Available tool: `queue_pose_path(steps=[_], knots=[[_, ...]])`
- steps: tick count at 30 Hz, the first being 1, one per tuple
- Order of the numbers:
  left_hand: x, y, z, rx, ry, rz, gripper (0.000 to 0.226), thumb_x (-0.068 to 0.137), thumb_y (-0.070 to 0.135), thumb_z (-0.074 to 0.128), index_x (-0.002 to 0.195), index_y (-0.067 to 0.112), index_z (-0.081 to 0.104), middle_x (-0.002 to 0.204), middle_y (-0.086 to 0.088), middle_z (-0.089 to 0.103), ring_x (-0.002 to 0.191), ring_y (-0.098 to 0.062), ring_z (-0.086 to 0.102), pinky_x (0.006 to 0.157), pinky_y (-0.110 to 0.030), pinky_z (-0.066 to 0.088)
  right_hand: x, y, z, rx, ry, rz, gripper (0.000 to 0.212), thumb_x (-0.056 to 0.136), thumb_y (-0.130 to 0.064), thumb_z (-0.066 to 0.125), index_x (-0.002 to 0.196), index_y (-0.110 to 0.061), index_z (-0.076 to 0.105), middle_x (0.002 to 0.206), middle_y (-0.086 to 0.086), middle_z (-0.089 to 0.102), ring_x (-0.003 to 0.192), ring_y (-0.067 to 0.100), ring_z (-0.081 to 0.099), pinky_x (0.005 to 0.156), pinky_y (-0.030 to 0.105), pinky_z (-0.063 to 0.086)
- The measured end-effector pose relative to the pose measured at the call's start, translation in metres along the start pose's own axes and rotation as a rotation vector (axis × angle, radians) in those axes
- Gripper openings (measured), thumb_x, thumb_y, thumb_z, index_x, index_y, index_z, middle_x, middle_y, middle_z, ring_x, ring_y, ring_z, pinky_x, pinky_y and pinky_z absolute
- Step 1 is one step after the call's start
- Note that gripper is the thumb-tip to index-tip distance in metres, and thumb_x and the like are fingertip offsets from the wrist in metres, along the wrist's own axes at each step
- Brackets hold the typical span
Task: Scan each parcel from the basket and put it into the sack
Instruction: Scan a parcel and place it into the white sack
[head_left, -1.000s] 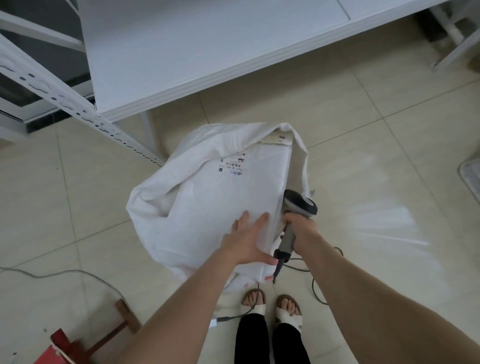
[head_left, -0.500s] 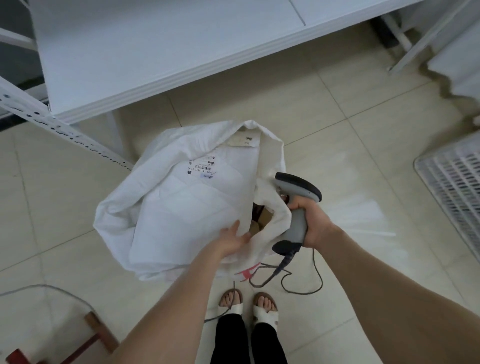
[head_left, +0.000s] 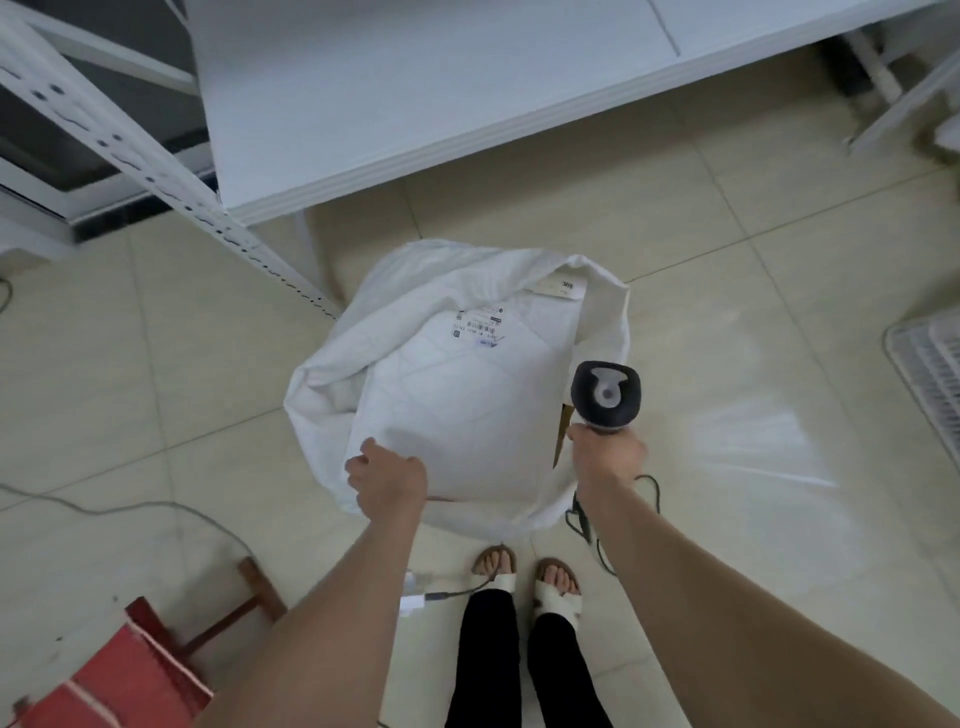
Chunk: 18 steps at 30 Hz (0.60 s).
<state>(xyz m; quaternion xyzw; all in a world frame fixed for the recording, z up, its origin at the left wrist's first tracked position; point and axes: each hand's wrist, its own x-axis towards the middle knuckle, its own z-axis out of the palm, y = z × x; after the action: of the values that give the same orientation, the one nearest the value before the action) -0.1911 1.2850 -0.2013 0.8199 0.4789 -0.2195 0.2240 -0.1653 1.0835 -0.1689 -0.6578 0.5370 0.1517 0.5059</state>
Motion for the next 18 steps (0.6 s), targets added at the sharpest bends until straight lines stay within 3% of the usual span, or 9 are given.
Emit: queue_pose_path(steps=[1, 3, 6, 9, 10, 12, 14, 18], knots=[[0.005, -0.006, -0.008, -0.056, 0.023, -0.099, 0.064, 0.087, 0.016, 0.058, 0.143, 0.009, 0.027, 0.139, -0.020, 0.031, 0.125, -0.036, 0.037, 0.099, -0.045, 0.038, -0.007, 0.008, 0.007, -0.014, -0.003, -0.018, 0.017, 0.082, -0.002, 0.063, 0.097, 0.002, 0.058, 0.110, 0.015, 0.058, 0.081, 0.027, 0.052, 0.056, 0.014, 0.046], [0.020, -0.018, -0.015, -0.173, 0.056, -0.270, 0.071, 0.086, 0.018, 0.061, 0.145, 0.006, 0.023, 0.140, -0.022, 0.030, 0.126, -0.038, 0.035, 0.103, -0.046, 0.035, -0.019, 0.024, 0.021, -0.159, -0.018, -0.089, 0.025, 0.082, -0.009, 0.065, 0.105, -0.001, 0.060, 0.132, 0.014, 0.048, 0.089, 0.029, 0.056, 0.069, 0.024, 0.043], [0.053, -0.035, -0.012, -0.383, 0.089, -0.451, 0.084, 0.082, 0.025, 0.069, 0.146, 0.004, 0.019, 0.143, -0.023, 0.030, 0.129, -0.039, 0.034, 0.108, -0.046, 0.031, -0.024, 0.042, 0.041, -0.327, -0.082, -0.070, 0.026, 0.087, -0.015, 0.060, 0.111, -0.006, 0.060, 0.144, 0.010, 0.033, 0.088, 0.028, 0.052, 0.075, 0.029, 0.038], [0.079, -0.046, -0.006, -0.617, 0.069, -0.447, 0.094, 0.082, 0.028, 0.072, 0.149, 0.002, 0.012, 0.148, -0.019, 0.031, 0.134, -0.034, 0.036, 0.109, -0.041, 0.032, -0.009, 0.052, 0.052, -0.326, -0.128, -0.017, 0.018, 0.082, -0.010, 0.059, 0.099, -0.004, 0.057, 0.124, 0.013, 0.054, 0.079, 0.027, 0.053, 0.070, 0.032, 0.043], [0.086, -0.047, -0.006, -0.686, 0.045, -0.402, 0.087, 0.085, 0.026, 0.070, 0.149, 0.002, 0.017, 0.147, -0.017, 0.035, 0.132, -0.032, 0.040, 0.105, -0.038, 0.035, -0.004, 0.054, 0.053, -0.340, -0.143, -0.023, 0.021, 0.081, -0.009, 0.059, 0.102, -0.005, 0.059, 0.106, 0.013, 0.061, 0.075, 0.026, 0.055, 0.065, 0.032, 0.043], [0.095, -0.046, -0.008, -0.693, 0.029, -0.281, 0.056, 0.089, 0.021, 0.062, 0.137, 0.000, 0.042, 0.136, -0.019, 0.051, 0.120, -0.032, 0.052, 0.090, -0.033, 0.042, 0.003, 0.055, 0.052, -0.380, -0.153, -0.039, 0.020, 0.082, -0.008, 0.057, 0.103, -0.007, 0.059, 0.080, 0.007, 0.059, 0.071, 0.024, 0.055, 0.062, 0.031, 0.043], [0.094, -0.038, -0.017, -0.602, 0.101, -0.172, 0.037, 0.091, 0.019, 0.053, 0.119, -0.004, 0.059, 0.120, -0.024, 0.061, 0.109, -0.036, 0.058, 0.083, -0.036, 0.045, 0.003, 0.050, 0.046, -0.404, -0.143, -0.066, 0.015, 0.083, -0.007, 0.055, 0.098, -0.009, 0.057, 0.074, 0.004, 0.056, 0.070, 0.024, 0.055, 0.064, 0.032, 0.044], [0.067, 0.003, -0.060, -0.523, 0.171, -0.013, 0.034, 0.095, 0.029, 0.048, 0.098, -0.001, 0.063, 0.098, -0.018, 0.064, 0.094, -0.034, 0.058, 0.078, -0.035, 0.041, -0.016, 0.017, 0.029, -0.441, -0.109, -0.141, 0.010, 0.082, -0.006, 0.054, 0.090, -0.009, 0.058, 0.074, 0.005, 0.056, 0.064, 0.020, 0.055, 0.061, 0.032, 0.046]])
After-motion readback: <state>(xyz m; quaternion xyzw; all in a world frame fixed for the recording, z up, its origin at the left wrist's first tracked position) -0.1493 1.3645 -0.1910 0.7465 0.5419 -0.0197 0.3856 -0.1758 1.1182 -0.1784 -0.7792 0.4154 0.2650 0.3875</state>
